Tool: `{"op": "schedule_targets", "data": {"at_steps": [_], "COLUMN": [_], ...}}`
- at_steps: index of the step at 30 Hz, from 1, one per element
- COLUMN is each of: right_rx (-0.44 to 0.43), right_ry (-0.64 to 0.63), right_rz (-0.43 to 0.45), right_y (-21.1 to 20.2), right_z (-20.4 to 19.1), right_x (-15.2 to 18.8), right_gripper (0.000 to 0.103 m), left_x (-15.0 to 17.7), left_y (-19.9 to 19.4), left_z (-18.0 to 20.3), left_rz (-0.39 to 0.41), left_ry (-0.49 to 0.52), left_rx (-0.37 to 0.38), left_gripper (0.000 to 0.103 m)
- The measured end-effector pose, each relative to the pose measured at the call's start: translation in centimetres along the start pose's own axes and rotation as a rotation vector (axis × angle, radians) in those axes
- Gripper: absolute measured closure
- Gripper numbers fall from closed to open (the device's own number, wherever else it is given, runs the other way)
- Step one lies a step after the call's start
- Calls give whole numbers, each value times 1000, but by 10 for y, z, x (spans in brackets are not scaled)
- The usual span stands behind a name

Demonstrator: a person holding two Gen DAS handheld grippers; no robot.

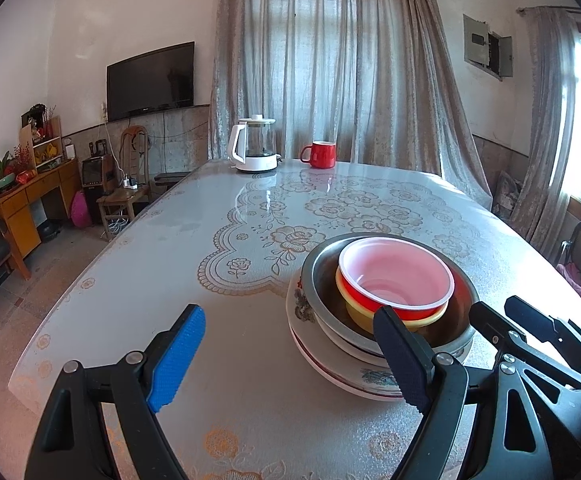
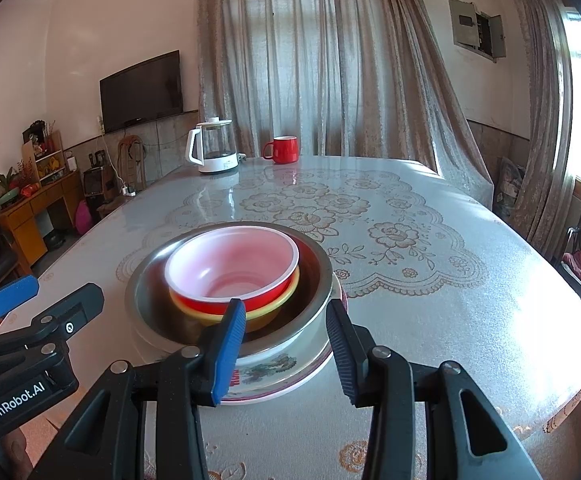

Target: Organize plates and bowls

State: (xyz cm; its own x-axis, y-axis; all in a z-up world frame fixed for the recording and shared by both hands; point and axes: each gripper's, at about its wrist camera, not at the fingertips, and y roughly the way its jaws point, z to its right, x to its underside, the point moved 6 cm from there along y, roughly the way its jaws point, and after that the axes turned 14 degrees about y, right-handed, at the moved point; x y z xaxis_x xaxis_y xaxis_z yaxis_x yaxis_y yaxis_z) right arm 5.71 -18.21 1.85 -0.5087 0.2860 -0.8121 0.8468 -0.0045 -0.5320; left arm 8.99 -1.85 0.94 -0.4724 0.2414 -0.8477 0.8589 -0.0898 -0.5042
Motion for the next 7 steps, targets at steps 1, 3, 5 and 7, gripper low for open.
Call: {"op": "schedule_targets", "data": {"at_steps": [1,3,5,7], "right_rx": [1,2,3,3], "right_ry": [0,3,7,9], "right_rz": [-1,-6,-8,-7], "right_y": [1,2,3,3], "right_z": [1,2,3,3], "right_x": [0,1,1,1], "right_gripper": [61,61,61,61], "left_x": [0,-1,-1,0], "left_y": [0,0,1,5], "left_z": [-1,-2,-3,-4], "left_rz": [5,12,8,-6], "left_ry": [-2,-5,-7,-18], "left_rx": [-2,-1,-5,17], "left_gripper": [17,19,20,20]}}
